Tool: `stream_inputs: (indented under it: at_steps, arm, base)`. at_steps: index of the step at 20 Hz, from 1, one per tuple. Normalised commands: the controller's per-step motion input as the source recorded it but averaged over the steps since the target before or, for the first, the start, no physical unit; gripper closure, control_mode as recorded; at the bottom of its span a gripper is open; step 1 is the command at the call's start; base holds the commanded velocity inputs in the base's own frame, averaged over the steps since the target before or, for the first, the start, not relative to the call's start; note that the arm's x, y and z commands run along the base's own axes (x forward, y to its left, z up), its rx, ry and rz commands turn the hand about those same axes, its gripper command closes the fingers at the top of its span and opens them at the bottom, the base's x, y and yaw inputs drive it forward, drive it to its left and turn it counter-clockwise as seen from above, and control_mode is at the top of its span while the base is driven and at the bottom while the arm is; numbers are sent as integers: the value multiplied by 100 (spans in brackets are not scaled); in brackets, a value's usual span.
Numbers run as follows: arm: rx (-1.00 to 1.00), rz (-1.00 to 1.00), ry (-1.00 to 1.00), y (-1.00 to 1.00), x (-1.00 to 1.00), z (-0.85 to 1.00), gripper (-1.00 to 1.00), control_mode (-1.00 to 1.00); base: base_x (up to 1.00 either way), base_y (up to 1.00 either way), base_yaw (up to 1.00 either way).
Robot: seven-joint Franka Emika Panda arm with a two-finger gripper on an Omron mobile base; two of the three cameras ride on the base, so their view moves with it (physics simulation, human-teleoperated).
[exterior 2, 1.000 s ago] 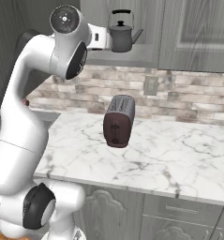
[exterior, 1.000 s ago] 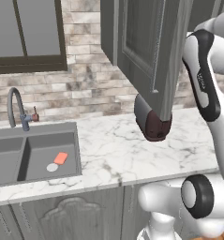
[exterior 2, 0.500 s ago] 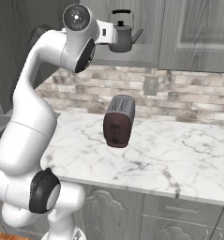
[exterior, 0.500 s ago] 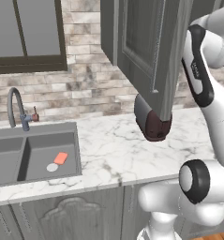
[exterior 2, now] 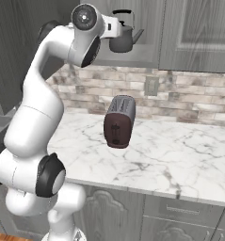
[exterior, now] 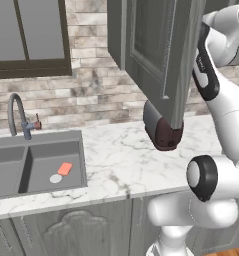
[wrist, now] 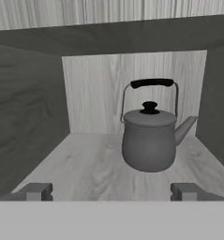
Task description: Open the cabinet, pick the kettle from the cabinet, and place it in the sink.
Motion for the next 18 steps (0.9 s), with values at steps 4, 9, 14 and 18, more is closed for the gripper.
stream_inputs:
  at_steps: [4,9,14,18]
  arm:
    - [0,0,-8,-4,34,19,-100,-100]
    - [0,0,-6,-3,40,2,-100,-100]
    - [0,0,-4,-5,43,1,-100,-100]
    - [0,0,0,-8,40,8,-100,-100]
  base:
    - [0,0,0]
    - [0,0,0]
    - [0,0,0]
    - [0,0,0]
